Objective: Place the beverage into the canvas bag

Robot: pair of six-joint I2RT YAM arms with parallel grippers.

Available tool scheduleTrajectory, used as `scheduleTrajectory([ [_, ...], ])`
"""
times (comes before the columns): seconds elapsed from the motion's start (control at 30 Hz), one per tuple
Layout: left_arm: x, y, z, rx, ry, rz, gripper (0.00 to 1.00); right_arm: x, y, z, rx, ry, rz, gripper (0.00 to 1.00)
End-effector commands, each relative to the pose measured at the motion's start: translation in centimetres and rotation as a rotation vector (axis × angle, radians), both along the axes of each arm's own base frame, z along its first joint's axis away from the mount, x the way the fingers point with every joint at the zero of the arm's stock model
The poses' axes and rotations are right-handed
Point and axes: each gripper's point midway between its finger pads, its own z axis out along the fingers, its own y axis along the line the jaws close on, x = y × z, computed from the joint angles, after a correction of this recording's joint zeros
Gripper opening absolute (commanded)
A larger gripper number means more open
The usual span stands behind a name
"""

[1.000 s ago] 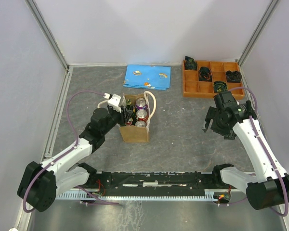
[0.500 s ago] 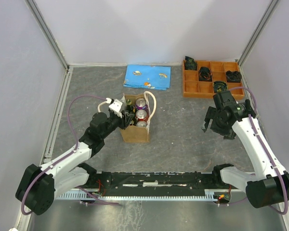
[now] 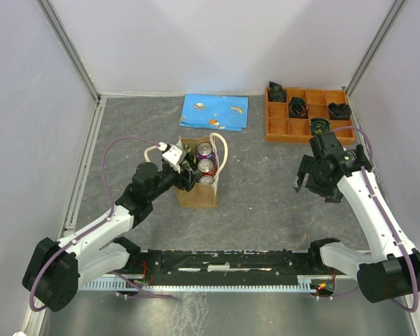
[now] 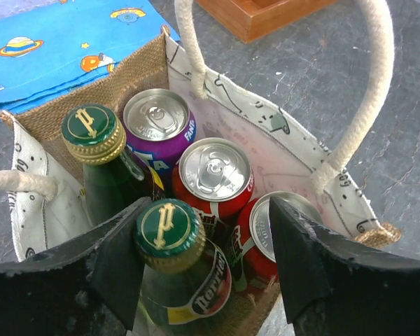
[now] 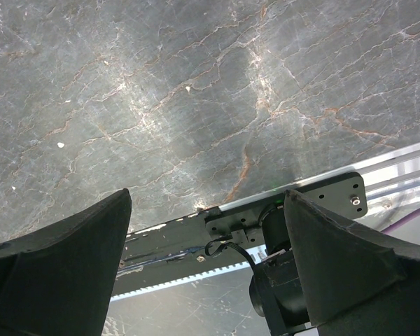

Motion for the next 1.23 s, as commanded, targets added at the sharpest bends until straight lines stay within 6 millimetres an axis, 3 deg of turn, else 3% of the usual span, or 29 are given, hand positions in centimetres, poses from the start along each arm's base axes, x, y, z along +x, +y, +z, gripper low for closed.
scheduleTrajectory([
  [0.0, 0.3, -0.7, 4.6, -0.018, -0.104, -0.035, 0.76, 0.7, 0.0, 1.0, 0.010, -0.056, -0.008, 0.98],
  [0.2, 0.0, 0.1, 8.7, -0.049, -0.145, 0.001, 0.87, 2.4, 1.5, 2.2, 0.082, -0.152, 0.062, 0.99],
  [0.4, 0.1, 1.4, 11.4, -0.051, -0.154, 0.067, 0.91, 4.9, 2.6, 4.6, 0.134, -0.293, 0.091, 0.99],
  [0.6, 0.4, 3.0, 13.9, -0.056, -0.170, 0.153, 0.93, 6.1, 3.0, 5.3, 0.143, -0.317, 0.091, 0.99],
  [0.77, 0.3, 3.4, 14.4, -0.047, -0.171, 0.167, 0.93, 6.6, 3.3, 5.0, 0.160, -0.336, 0.098, 0.99],
  [0.97, -0.2, 3.1, 13.3, -0.029, -0.146, 0.136, 0.93, 6.6, 3.4, 4.4, 0.164, -0.324, 0.098, 0.99],
  [1.2, 0.7, 3.1, 15.7, -0.043, -0.192, 0.156, 0.93, 6.6, 3.6, 4.9, 0.173, -0.357, 0.116, 0.99],
])
